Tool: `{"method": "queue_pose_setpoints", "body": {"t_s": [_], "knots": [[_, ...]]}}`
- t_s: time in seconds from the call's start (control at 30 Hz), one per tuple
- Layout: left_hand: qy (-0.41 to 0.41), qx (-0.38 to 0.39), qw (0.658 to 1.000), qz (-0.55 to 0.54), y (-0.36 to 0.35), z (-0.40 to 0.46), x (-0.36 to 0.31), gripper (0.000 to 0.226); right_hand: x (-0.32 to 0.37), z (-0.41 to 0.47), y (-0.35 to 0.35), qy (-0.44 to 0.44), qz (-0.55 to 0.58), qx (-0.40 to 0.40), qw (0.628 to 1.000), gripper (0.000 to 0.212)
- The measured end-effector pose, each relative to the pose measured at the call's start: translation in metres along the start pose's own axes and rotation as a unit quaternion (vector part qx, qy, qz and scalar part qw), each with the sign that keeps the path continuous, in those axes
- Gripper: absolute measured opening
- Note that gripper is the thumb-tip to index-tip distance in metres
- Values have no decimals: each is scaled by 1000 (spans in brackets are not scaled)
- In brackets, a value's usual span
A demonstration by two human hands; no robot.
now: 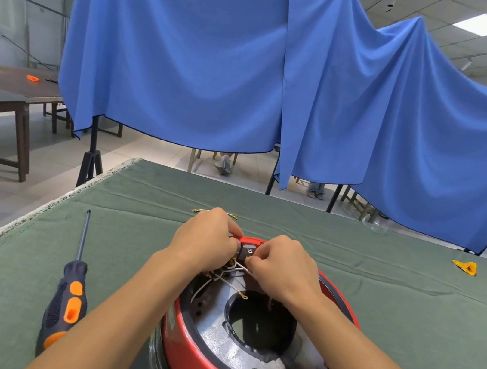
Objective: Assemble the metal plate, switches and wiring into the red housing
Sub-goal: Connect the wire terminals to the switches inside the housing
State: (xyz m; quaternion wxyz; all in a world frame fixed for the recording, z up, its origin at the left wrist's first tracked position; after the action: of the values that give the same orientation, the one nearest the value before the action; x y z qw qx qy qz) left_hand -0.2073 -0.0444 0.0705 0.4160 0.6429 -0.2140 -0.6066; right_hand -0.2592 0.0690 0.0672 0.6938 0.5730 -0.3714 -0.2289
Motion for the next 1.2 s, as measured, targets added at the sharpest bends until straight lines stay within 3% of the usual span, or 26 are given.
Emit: {"method": "queue_pose_setpoints", "body": {"t_s": [0.47,0.57,0.67,0.77,0.93,1.03,1.13,1.2], "knots": [[5,8,1000,-1,-1,0,2,27,-2,6,-2,-4,29,1,1000,25],[8,24,999,21,-4,-2,1,29,-3,3,0,-5,47,-2,999,34],[7,27,999,44,-6,-4,1,27,-13,-6,18,-30,93,-64,993,39],[3,24,998,55,-6,-4,3,26,-32,-14,41,-57,113,-120,985,19],[9,33,997,63,-4,-1,5,26,-68,-10,29,-111,74,2,991,27],[49,5,991,126,0,-2,2,24,-75,-11,17,-91,135,34,986,18],[83,-12,978,192,-1,-2,-4,26,-72,-8,9,-75,211,49,973,42],[74,-1,980,184,-4,-1,-7,31,-79,-4,8,-72,284,37,955,34]]}}
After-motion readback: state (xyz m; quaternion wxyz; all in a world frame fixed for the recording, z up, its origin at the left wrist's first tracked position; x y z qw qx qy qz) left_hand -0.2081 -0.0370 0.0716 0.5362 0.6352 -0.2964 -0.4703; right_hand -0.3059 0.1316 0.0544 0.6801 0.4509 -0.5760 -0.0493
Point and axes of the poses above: each hand's wrist, its own z-axis towards the middle knuckle, its own y-axis out of the back of the hand, x = y × z, the point moved 9 cm from there along z, towards the middle knuckle, and after that the axes turned 14 degrees about x, right-handed, at the moved point
